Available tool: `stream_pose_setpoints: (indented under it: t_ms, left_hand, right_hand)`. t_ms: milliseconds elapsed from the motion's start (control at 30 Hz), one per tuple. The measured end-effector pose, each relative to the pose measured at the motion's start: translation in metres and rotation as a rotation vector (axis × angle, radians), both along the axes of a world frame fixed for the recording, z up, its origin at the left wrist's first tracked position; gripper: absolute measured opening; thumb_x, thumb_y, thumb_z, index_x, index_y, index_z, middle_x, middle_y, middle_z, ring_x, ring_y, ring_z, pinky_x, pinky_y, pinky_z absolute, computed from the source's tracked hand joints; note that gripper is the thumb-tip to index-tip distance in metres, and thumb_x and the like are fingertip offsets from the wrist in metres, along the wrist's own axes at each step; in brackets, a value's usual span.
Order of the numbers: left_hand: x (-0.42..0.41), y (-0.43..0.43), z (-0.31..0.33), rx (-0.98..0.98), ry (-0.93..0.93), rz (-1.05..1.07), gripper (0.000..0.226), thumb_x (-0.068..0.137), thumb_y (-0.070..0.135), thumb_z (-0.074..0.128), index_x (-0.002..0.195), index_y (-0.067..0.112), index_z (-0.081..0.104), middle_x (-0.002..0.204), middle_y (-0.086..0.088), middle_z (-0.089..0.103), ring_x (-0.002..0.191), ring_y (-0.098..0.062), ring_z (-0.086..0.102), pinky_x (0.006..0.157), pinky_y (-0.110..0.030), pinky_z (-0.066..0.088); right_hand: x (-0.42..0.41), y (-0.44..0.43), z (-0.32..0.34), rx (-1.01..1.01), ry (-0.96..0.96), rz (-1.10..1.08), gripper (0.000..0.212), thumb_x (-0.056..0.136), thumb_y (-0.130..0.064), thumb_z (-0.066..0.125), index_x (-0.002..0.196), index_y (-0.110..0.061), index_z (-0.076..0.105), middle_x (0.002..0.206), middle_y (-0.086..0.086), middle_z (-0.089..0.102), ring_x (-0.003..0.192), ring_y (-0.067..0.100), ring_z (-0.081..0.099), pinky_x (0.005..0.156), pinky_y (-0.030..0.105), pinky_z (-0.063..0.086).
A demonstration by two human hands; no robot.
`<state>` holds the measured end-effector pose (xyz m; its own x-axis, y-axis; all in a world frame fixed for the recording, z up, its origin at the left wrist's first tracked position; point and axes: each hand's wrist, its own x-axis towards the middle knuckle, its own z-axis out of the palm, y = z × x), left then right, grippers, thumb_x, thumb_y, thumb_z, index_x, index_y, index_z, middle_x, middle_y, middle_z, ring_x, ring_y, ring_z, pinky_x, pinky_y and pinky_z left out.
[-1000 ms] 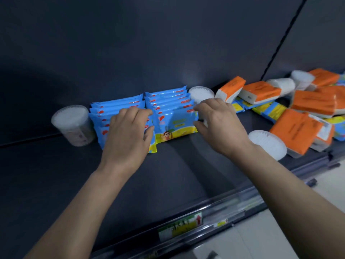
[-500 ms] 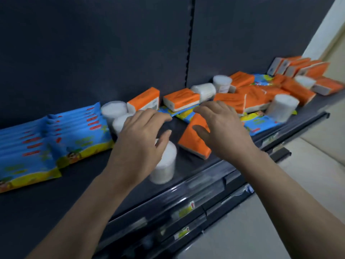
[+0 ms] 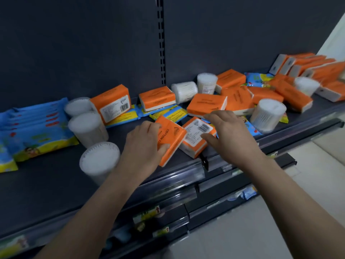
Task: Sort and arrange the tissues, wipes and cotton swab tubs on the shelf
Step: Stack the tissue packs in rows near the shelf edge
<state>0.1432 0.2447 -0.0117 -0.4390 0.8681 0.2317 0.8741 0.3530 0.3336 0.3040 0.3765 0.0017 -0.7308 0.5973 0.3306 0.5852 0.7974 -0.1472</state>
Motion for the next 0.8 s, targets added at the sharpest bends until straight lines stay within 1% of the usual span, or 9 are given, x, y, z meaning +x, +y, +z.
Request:
stream_pose_setpoints:
  t_ms: [133,267,300,367,433,500,633,700,800]
  left_hand:
    - [-0.015,0.016,-0.008,-0.142,-0.122,0.081,0.077,0.077,0.049,0.066,0.137,0.017,0.03,0.134,-0.006,0.041,0.121,-0.024,0.042,0.101,-0.042,0.034]
    - [-0.028,0.032,-0.008,-0.313,-0.249,0.121,0.103,0.069,0.058,0.069,0.145,0.013,0.014,0.142,-0.01,0.037,0.126,-0.027,0.041,0.103,-0.046,0.035]
    - [-0.032,0.035,-0.009,-0.34,-0.285,0.119,0.101,0.068,0.059,0.069,0.143,0.013,0.018,0.138,-0.009,0.042,0.122,-0.026,0.046,0.1,-0.046,0.038]
    - [-0.037,0.038,-0.009,-0.364,-0.381,0.103,0.086,0.066,0.058,0.071,0.132,0.017,0.032,0.125,-0.004,0.053,0.109,-0.022,0.054,0.092,-0.042,0.045]
    - [-0.037,0.04,-0.008,-0.364,-0.422,0.093,0.079,0.064,0.056,0.073,0.125,0.019,0.038,0.12,-0.002,0.053,0.103,-0.019,0.054,0.086,-0.037,0.047]
    - [-0.036,0.043,-0.006,-0.354,-0.41,0.104,0.079,0.063,0.054,0.076,0.123,0.019,0.04,0.118,-0.001,0.048,0.101,-0.017,0.052,0.082,-0.034,0.045]
    - [-0.034,0.044,-0.001,-0.303,-0.447,0.149,0.067,0.058,0.047,0.081,0.107,0.021,0.043,0.11,0.002,0.047,0.093,-0.012,0.051,0.075,-0.031,0.045]
    - [-0.029,0.04,0.0,-0.239,-0.468,0.205,0.062,0.057,0.044,0.083,0.1,0.022,0.045,0.103,0.003,0.05,0.088,-0.01,0.052,0.069,-0.029,0.043]
    - [-0.014,0.035,0.003,-0.111,-0.472,0.335,0.057,0.057,0.04,0.084,0.096,0.024,0.046,0.093,0.007,0.055,0.081,-0.007,0.054,0.062,-0.026,0.043]
  right_hand:
    - [-0.009,0.017,-0.001,-0.04,-0.134,0.06,0.064,0.082,-0.034,0.067,0.138,-0.015,0.042,0.138,0.005,0.045,0.13,0.026,0.036,0.104,0.039,0.031]
    - [-0.016,0.036,-0.003,-0.101,-0.267,0.12,0.079,0.077,-0.037,0.07,0.144,-0.02,0.031,0.148,-0.001,0.032,0.138,0.019,0.022,0.109,0.037,0.029]
    - [-0.017,0.041,-0.004,-0.133,-0.311,0.129,0.082,0.076,-0.038,0.071,0.145,-0.021,0.029,0.15,-0.003,0.028,0.139,0.019,0.018,0.11,0.038,0.027]
    - [-0.02,0.048,-0.006,-0.224,-0.415,0.146,0.087,0.075,-0.038,0.072,0.146,-0.023,0.025,0.155,-0.005,0.019,0.143,0.019,0.008,0.114,0.041,0.022]
    - [-0.021,0.056,-0.011,-0.297,-0.507,0.162,0.092,0.074,-0.036,0.073,0.148,-0.025,0.019,0.158,-0.007,0.008,0.145,0.018,-0.001,0.117,0.042,0.017]
    - [-0.023,0.064,-0.016,-0.342,-0.56,0.19,0.097,0.074,-0.031,0.074,0.149,-0.027,0.013,0.158,-0.009,0.003,0.145,0.018,-0.005,0.118,0.038,0.013]
    - [-0.031,0.077,-0.019,-0.386,-0.551,0.282,0.106,0.071,-0.022,0.078,0.149,-0.029,0.008,0.158,-0.01,-0.001,0.145,0.018,0.003,0.115,0.031,0.014]
    - [-0.036,0.081,-0.021,-0.38,-0.557,0.315,0.11,0.067,-0.024,0.081,0.149,-0.028,0.007,0.157,-0.009,0.0,0.142,0.022,0.011,0.113,0.033,0.019]
    - [-0.041,0.09,-0.026,-0.299,-0.559,0.373,0.111,0.063,-0.033,0.083,0.148,-0.024,0.013,0.153,0.0,0.016,0.132,0.03,0.028,0.108,0.04,0.032]
